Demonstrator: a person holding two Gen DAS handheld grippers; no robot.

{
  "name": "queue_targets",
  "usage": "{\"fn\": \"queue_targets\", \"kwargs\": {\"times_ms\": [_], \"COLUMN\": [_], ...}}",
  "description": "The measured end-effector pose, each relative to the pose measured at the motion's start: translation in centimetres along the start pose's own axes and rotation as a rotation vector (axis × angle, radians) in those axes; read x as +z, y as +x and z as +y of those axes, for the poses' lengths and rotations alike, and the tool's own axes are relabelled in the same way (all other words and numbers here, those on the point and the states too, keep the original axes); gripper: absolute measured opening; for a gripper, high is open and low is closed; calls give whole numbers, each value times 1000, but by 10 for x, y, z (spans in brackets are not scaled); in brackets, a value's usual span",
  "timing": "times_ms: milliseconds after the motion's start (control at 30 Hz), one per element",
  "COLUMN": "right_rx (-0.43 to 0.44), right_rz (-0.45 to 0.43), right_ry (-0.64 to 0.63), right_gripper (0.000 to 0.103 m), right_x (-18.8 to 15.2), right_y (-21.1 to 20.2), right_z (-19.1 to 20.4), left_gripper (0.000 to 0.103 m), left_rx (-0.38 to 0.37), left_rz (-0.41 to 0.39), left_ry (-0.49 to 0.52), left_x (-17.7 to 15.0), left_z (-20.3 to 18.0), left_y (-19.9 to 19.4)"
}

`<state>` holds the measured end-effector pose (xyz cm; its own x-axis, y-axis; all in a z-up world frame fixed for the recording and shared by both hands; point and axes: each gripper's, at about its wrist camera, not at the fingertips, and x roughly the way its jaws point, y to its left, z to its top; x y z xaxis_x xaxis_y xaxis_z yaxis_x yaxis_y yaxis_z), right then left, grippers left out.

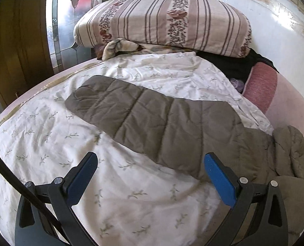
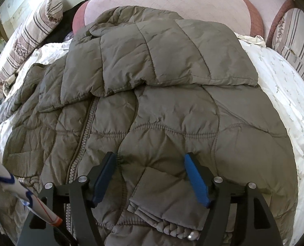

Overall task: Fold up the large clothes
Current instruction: 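Move the left tool toward the other sleeve cuff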

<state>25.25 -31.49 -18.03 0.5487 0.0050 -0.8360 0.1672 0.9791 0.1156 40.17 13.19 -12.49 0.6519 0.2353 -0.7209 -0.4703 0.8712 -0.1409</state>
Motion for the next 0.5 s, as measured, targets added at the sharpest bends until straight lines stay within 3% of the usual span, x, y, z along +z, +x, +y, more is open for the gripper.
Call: {"fn": "queue_targets", "kwargs": {"times_ms": [300,500], "right_rx": [-27,-47], "right_rz": [6,8], "right_ry": [-24,-36], "right_gripper": [81,83], "right_x": [0,0], "right_y": [4,7], "right_z": [4,8], "left_gripper": [103,103], "left_rx": [66,119], "left_rz": [-21,-15], "left_ry": [19,-45], "left_x": [8,19], "left_z": [25,61], "left_y": [6,15]}}
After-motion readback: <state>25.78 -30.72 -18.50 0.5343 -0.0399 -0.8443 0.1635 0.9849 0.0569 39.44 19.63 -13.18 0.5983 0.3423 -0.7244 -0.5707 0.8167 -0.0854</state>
